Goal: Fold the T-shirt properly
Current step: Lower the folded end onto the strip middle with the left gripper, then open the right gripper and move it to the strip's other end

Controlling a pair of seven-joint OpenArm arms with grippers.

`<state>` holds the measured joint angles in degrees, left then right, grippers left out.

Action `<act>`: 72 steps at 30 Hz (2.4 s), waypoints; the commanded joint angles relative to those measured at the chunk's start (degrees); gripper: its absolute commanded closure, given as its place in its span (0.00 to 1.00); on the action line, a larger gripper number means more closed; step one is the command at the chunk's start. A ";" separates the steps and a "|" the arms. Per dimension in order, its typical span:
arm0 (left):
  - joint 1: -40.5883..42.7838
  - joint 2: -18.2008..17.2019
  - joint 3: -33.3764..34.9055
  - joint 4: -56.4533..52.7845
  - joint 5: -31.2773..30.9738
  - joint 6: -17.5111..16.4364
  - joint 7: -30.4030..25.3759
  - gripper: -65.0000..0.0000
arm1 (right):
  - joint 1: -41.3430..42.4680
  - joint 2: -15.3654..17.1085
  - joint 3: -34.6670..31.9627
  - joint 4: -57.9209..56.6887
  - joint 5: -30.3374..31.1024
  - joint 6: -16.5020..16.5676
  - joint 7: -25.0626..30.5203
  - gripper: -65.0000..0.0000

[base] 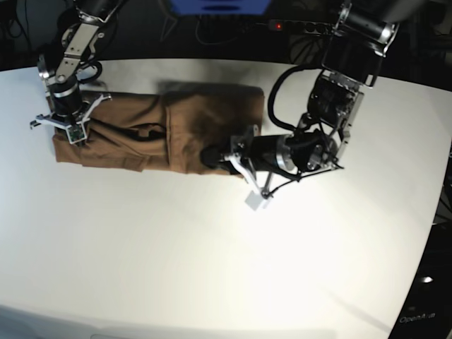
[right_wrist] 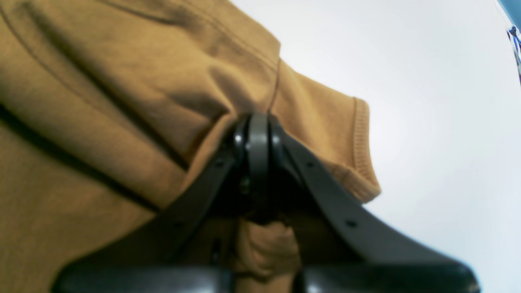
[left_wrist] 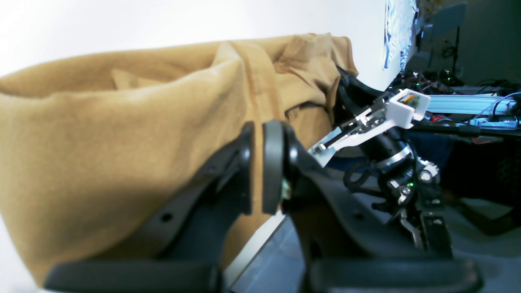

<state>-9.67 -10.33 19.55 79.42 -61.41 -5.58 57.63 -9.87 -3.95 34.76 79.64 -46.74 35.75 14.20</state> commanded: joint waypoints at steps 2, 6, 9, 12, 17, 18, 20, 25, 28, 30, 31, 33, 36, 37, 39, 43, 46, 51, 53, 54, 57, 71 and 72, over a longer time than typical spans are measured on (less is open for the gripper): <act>-1.19 0.79 -0.17 0.71 -1.14 -0.44 -0.53 0.94 | -1.34 -0.58 -0.08 -1.61 -5.17 4.25 -7.56 0.99; -1.27 2.20 -0.17 0.54 1.06 -0.35 -2.02 0.94 | -1.34 -0.58 -0.08 -1.61 -5.08 4.25 -7.56 0.99; -1.27 2.99 -0.08 0.36 4.57 -0.35 -2.99 0.94 | -1.43 -0.58 -0.08 -1.61 -5.08 4.25 -7.56 0.99; -1.19 4.22 0.10 0.28 7.91 -0.35 -2.99 0.94 | -1.43 -0.49 -0.08 -1.61 -5.08 4.25 -7.56 0.99; -1.10 5.36 0.10 -3.33 11.25 -0.70 -3.08 0.94 | -1.34 -0.49 -0.08 -1.35 -5.17 4.25 -7.56 0.99; -1.10 5.62 0.10 -4.03 12.04 -0.70 -3.25 0.94 | -1.34 -0.49 -0.08 -1.35 -5.17 4.25 -7.56 0.99; -1.19 6.15 0.19 -4.38 13.98 -0.79 -4.83 0.94 | -1.34 -0.49 -0.08 -1.26 -5.17 4.25 -7.56 0.99; -1.19 6.59 0.27 -4.56 18.29 -0.79 -5.36 0.94 | -1.34 -0.41 0.09 -1.09 -5.17 4.25 -7.56 1.00; -1.10 7.56 0.27 -4.56 21.71 -0.79 -5.36 0.94 | -1.34 -0.41 0.36 0.76 -5.17 4.25 -7.56 1.00; -0.83 8.00 0.27 -4.56 23.82 -0.79 -5.36 0.94 | -1.52 -0.41 0.36 2.96 -5.17 4.25 -7.65 1.00; -0.66 8.61 0.27 -4.56 24.62 -0.79 -5.36 0.94 | -1.52 -0.49 0.45 4.19 -5.17 4.25 -7.73 1.00; -0.66 9.32 0.27 -4.91 26.20 -0.79 -5.36 0.94 | -1.52 -0.49 0.45 5.51 -5.17 4.25 -7.91 1.00; -1.01 10.20 0.27 -7.11 28.04 -0.97 -5.71 0.94 | -1.52 -0.49 0.45 7.88 -5.17 4.25 -7.91 1.00; -1.01 10.46 0.27 -7.81 28.40 -1.67 -6.42 0.94 | -1.60 -0.49 0.53 8.94 -5.17 4.25 -7.91 1.00; -0.83 10.46 0.27 -9.40 28.92 -3.87 -7.91 0.94 | -2.13 -0.49 0.53 10.43 -5.17 4.25 -8.00 1.00; -1.10 10.46 0.27 -13.18 28.92 -5.18 -10.20 0.94 | -2.40 -0.58 0.62 13.68 -5.17 4.25 -8.00 0.99; -1.10 10.20 0.27 -14.14 28.92 -5.18 -11.08 0.94 | -2.31 -0.58 1.41 15.44 -5.17 4.25 -8.00 0.99; -1.10 10.11 0.27 -14.14 28.92 -5.18 -11.43 0.94 | -1.69 -0.49 1.76 19.22 -4.91 4.25 -8.00 0.99; -1.10 10.11 0.27 -14.14 28.92 -5.18 -11.43 0.94 | -1.60 -0.49 1.76 21.42 -4.82 4.25 -7.91 0.99; -1.10 10.11 0.27 -14.14 29.01 -5.18 -11.43 0.94 | -0.90 -0.49 1.76 22.30 -4.82 4.25 -7.91 0.99; -0.75 10.02 0.27 -14.14 29.01 -4.92 -11.43 0.94 | 0.68 -0.41 3.08 24.94 -4.82 4.25 -8.00 0.98; 3.91 5.45 -0.08 -14.14 28.66 -5.01 -11.52 0.94 | 12.02 5.31 9.41 16.58 3.97 4.25 -20.83 0.62; 4.27 5.36 -0.08 -14.14 28.84 -5.01 -11.52 0.94 | 12.73 6.63 8.80 15.18 6.08 4.25 -23.82 0.61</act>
<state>-6.44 -3.66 19.55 66.04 -38.76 -14.79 41.41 1.83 1.56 43.46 93.69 -40.93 40.86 -11.31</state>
